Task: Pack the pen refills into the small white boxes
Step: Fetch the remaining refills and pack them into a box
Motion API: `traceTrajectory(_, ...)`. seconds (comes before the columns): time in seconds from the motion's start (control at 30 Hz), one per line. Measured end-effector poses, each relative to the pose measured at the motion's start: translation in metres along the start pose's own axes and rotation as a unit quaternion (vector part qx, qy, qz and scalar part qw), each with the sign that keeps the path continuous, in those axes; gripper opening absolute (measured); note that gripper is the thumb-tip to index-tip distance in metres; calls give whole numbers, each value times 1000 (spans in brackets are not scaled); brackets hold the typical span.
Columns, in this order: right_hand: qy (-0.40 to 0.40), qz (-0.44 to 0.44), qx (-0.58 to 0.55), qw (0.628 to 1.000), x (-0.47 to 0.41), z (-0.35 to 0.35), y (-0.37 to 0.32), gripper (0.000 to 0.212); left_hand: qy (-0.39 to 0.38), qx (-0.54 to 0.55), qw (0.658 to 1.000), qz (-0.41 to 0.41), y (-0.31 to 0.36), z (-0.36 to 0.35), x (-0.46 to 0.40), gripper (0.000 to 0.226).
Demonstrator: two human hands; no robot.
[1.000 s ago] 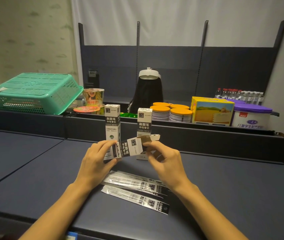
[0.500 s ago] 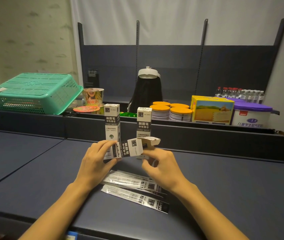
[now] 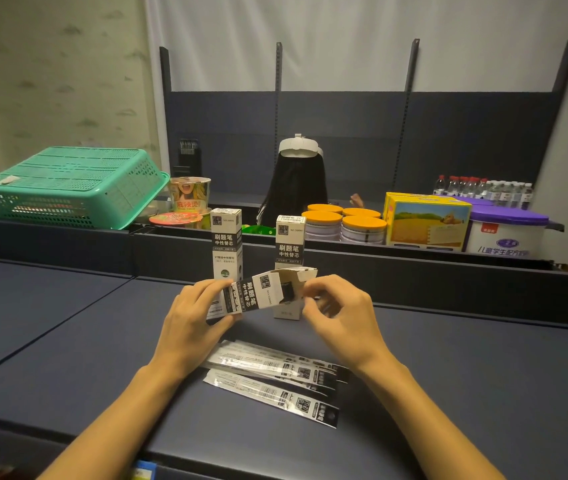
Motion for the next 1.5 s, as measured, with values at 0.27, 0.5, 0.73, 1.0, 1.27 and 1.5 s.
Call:
traceTrajectory(0.27,-182,-157,111,964,-2,-11,30,3,1,1,1000,14,-5,0,3,64)
traceTrajectory(0.5,-354,-263,210,872,20,-11,58,23,6,7,1000,13,-5,0,1,65)
traceTrajectory(0.73,-384,-260,257,848,29,-19,53,29,8,9,1000,14,-4,0,2,66)
traceTrajectory(1.0,-359,-256,179,880,24,-14,43,12,6,8,1000,18,-4,1,1,65)
traceTrajectory(1.27,-188,-257,-201,926,2,16,14,13,14,18,999,26,-6,3,2,65)
traceTrajectory(1.5,20,-212,-328,921,-10,62,15,9,11,18,999,37,-8,2,3,65)
Point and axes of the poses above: each hand's wrist, its own x-axis away from the middle knuckle, its own z-axis out of the back of the hand, y = z × x, the point moved 8 cm from there along -x, towards the middle knuckle, and after that the axes turned 15 degrees about -z, right-handed, at the moved point
